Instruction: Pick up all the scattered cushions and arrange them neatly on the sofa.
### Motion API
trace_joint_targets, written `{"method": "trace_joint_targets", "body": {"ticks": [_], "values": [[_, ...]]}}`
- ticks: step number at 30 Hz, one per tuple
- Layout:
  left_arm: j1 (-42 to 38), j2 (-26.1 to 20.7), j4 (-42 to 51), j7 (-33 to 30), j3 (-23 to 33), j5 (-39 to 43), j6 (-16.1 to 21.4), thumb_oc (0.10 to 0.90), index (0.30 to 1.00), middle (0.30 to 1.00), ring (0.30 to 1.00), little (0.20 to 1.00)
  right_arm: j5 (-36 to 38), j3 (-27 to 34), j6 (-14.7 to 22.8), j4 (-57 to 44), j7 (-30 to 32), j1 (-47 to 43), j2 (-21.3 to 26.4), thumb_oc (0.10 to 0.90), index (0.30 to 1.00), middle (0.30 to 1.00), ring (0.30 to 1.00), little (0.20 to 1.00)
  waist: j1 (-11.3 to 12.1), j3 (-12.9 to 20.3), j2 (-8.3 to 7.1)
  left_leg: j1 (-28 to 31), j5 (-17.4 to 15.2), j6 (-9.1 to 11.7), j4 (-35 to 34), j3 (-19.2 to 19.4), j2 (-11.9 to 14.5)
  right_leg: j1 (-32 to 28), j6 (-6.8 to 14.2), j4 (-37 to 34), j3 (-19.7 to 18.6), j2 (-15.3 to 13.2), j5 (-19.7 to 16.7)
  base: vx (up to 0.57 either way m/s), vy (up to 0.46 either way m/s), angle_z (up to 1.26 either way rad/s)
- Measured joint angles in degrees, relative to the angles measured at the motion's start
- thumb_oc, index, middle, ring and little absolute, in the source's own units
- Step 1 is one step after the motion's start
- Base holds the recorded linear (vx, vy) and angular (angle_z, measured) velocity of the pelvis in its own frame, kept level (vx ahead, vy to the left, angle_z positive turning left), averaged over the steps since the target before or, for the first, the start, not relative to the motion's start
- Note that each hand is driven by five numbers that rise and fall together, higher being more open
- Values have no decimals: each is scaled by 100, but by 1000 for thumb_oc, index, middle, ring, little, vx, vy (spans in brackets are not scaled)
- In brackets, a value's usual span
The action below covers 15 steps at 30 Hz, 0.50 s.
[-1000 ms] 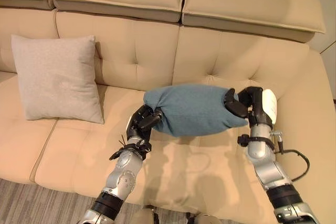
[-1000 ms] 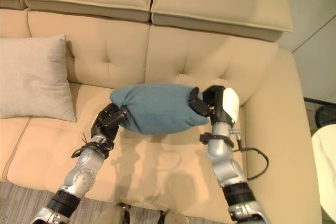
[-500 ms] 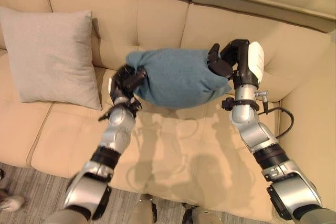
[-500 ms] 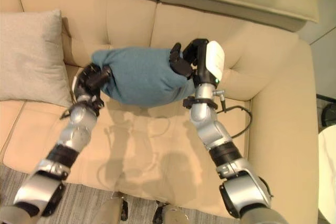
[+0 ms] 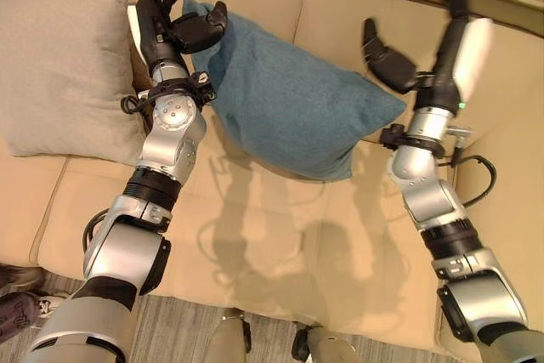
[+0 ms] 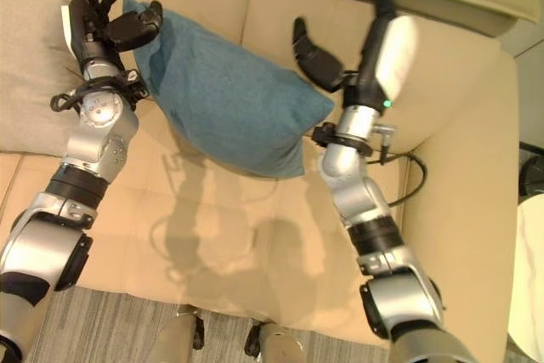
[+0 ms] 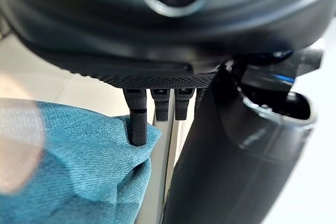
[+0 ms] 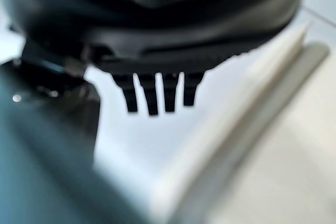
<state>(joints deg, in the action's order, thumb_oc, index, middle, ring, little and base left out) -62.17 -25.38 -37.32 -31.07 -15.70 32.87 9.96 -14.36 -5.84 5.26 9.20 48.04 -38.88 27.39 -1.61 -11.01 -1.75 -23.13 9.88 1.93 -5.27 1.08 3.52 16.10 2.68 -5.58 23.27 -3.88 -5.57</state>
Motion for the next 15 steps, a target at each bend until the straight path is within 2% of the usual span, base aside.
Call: {"method": "trace_joint_targets", "body": {"ticks": [1, 4, 6, 8, 12, 15], "values": [[-2, -42, -15, -26, 9, -11, -1, 800, 900, 900, 900, 900, -76, 210, 144, -210, 218, 141, -42, 800, 900, 900, 900, 900, -57, -7, -13, -5, 0, 0, 0, 10, -1, 11, 0, 0, -7, -3, 0, 5, 33, -5], [-1, -95, -43, -124, 2, -150, -1, 800, 900, 900, 900, 900, -112, 384, 304, -459, 366, 262, -63, 800, 900, 900, 900, 900, -165, -11, -20, -13, 0, 0, -1, 100, -7, 49, 2, 1, -35, -15, -3, -14, 31, -11], [0, -91, -42, -126, 0, -151, -1, 800, 900, 900, 900, 900, -111, 245, 414, -535, 357, 282, -136, 800, 900, 900, 900, 900, -186, -11, -20, -13, 0, 0, -1, 159, -7, 75, 1, 1, -94, -21, -3, -28, 22, -15], [18, -67, 3, -131, -5, -165, 1, 800, 900, 900, 900, 900, -109, -165, 512, -539, 296, 292, -153, 800, 900, 900, 900, 900, -237, -11, -20, -13, 0, 0, -1, 180, -5, 94, 1, 1, -147, -22, -3, -42, 32, -10], [17, 119, 21, -165, -105, -381, 13, 800, 900, 900, 900, 900, -105, -526, 739, -795, -46, 426, -240, 800, 900, 900, 900, 900, -228, -11, -19, -24, 0, 0, -1, 182, -8, 106, 1, 0, -139, -26, -2, -10, 8, 0], [18, 110, 4, -218, -167, -382, 16, 800, 900, 900, 900, 900, 223, -668, 1117, -1629, -561, 839, -359, 800, 900, 900, 900, 900, -223, -11, -19, -41, 0, 0, -1, 170, -19, 109, 1, 0, -114, -36, -2, -2, -7, 6]]}}
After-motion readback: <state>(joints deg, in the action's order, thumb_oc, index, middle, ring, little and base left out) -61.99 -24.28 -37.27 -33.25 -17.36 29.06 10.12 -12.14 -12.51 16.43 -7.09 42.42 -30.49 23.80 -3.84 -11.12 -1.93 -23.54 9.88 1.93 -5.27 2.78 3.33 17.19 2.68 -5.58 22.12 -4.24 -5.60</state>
